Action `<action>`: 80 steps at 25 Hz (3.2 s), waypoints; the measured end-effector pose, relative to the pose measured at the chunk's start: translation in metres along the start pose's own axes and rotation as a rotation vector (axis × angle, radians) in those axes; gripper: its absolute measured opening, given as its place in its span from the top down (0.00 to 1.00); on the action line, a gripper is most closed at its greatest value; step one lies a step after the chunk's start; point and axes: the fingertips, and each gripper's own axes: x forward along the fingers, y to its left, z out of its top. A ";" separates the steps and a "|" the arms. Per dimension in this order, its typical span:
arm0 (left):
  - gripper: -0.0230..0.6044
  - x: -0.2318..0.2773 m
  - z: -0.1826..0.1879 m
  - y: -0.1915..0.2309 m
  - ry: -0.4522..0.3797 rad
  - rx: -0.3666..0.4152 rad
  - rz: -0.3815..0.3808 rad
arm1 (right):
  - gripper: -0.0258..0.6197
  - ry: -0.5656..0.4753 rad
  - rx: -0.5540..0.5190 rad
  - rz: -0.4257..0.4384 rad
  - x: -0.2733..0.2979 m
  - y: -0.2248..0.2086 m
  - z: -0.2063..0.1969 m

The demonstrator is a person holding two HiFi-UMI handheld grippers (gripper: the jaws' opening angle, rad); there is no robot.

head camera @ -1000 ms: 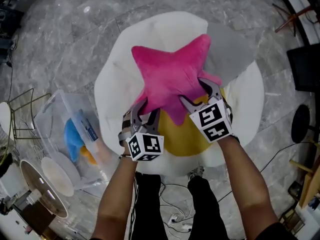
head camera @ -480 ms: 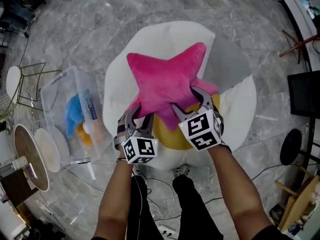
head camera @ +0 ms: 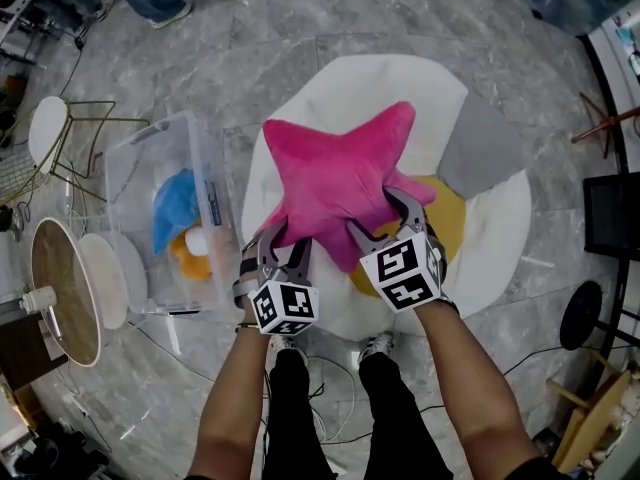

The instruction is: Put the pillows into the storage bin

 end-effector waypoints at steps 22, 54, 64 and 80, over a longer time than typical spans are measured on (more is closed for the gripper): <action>0.64 -0.179 -0.298 0.206 0.204 -0.252 0.146 | 0.46 0.015 -0.212 0.265 0.148 0.344 0.184; 0.42 -0.223 -0.482 0.257 0.309 -0.477 0.228 | 0.11 0.058 -0.371 0.395 0.264 0.505 0.219; 0.43 -0.249 -0.440 0.253 0.264 -0.519 0.295 | 0.16 -0.012 -0.337 0.365 0.200 0.465 0.227; 0.80 -0.312 -0.172 0.240 -0.139 -0.753 0.345 | 0.54 -0.370 -0.064 0.157 -0.046 0.306 0.268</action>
